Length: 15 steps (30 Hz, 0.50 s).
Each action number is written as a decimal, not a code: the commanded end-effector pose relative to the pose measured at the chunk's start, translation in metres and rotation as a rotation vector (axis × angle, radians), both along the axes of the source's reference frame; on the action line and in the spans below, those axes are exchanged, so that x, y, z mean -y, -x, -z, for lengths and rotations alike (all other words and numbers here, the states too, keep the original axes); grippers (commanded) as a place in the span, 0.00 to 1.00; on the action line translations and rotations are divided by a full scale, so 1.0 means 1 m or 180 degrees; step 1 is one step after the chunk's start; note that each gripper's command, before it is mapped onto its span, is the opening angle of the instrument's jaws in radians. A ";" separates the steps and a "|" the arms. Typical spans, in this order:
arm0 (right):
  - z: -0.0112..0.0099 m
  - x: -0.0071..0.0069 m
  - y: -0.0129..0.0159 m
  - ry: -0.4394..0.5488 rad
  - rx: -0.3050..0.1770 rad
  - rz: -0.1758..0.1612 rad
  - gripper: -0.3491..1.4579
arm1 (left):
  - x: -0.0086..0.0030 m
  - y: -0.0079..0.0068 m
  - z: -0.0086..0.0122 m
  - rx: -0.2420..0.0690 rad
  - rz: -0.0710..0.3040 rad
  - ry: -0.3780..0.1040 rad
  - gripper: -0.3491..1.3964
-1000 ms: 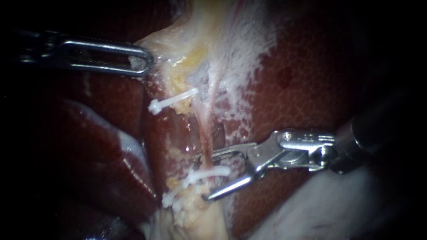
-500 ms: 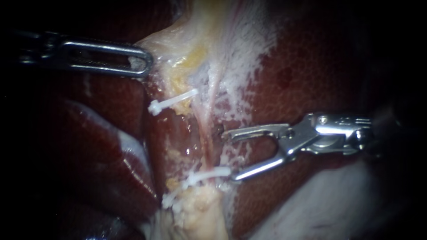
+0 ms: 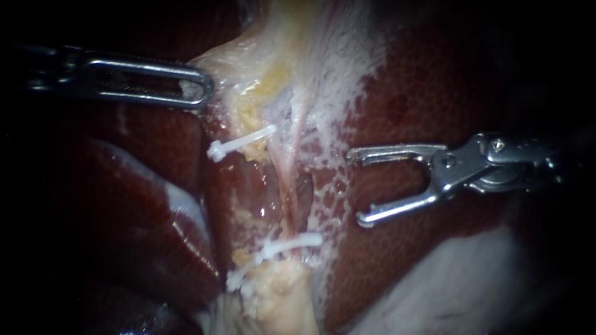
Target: Going back first clip right tube
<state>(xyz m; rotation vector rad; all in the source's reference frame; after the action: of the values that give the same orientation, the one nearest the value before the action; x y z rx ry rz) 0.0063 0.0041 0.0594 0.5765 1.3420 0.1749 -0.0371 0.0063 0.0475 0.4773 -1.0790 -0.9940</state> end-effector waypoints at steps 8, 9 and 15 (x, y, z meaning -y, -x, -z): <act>0.0005 0.0006 0.0004 -0.0001 -0.0004 0.0008 0.53 | 0.0000 0.0002 -0.0006 0.0004 -0.0007 0.0005 0.00; 0.0006 0.0007 0.0004 -0.0001 -0.0005 0.0009 0.53 | 0.0000 0.0002 -0.0008 0.0004 -0.0007 0.0007 0.00; 0.0009 0.0010 0.0004 -0.0003 -0.0010 0.0018 0.53 | 0.0004 0.0009 -0.0029 0.0036 -0.0050 0.0039 0.00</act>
<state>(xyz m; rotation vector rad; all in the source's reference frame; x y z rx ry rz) 0.0059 0.0031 0.0584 0.5816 1.3438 0.1699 -0.0382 0.0057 0.0510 0.4828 -1.0886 -0.9740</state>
